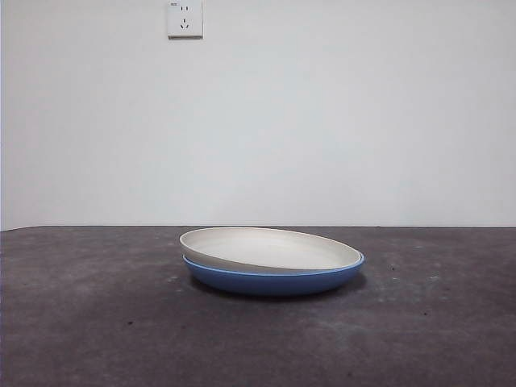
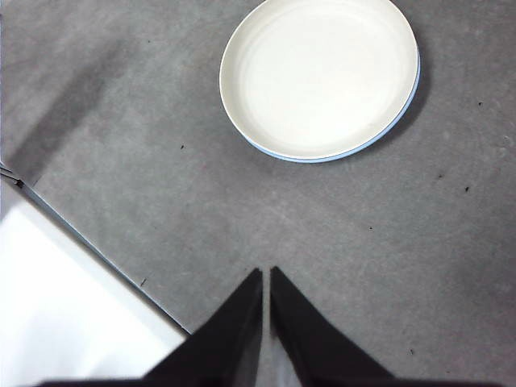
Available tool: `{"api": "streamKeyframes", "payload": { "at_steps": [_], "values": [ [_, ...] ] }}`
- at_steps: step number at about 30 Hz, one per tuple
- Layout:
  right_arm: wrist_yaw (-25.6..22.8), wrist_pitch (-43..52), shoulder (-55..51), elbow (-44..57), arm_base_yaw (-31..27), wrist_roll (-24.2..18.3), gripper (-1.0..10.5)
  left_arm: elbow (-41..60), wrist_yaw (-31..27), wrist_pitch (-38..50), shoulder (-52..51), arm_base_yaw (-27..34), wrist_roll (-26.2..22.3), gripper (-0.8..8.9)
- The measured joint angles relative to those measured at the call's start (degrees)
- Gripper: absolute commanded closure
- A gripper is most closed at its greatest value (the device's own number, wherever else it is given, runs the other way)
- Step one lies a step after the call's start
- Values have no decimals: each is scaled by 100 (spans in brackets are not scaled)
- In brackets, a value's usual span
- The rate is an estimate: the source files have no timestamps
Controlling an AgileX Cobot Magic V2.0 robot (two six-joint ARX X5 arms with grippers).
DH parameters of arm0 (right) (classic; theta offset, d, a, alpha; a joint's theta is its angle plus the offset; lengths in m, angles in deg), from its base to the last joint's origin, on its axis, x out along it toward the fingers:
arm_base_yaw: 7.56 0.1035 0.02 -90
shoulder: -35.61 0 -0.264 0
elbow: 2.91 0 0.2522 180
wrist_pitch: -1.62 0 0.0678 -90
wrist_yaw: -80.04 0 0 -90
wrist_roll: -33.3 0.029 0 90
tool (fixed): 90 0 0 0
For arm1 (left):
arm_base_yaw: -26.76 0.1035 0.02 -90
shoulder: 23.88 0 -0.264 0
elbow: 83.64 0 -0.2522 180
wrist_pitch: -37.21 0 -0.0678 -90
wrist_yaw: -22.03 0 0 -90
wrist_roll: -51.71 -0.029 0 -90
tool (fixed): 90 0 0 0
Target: Pick up the white plate, put it on the blue plate, put it on desk
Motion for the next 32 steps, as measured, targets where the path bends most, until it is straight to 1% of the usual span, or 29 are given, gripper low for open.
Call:
{"api": "streamKeyframes", "payload": {
  "at_steps": [3,8,14,16,20,32],
  "values": [
    [-2,0,0,0,0,0,938,4,0,-33,-4,0,61,804],
    [0,0,0,0,0,0,938,4,0,-424,-7,0,157,804],
    [-2,15,-2,0,0,0,938,4,-11,-444,-7,0,531,804],
    [0,17,-2,0,0,0,938,4,-11,-446,-9,0,586,804],
    [0,17,-2,0,0,0,938,4,-11,-444,-7,0,658,804],
    [0,17,-2,0,0,0,938,4,-11,-444,-7,0,667,804]
  ]
}}
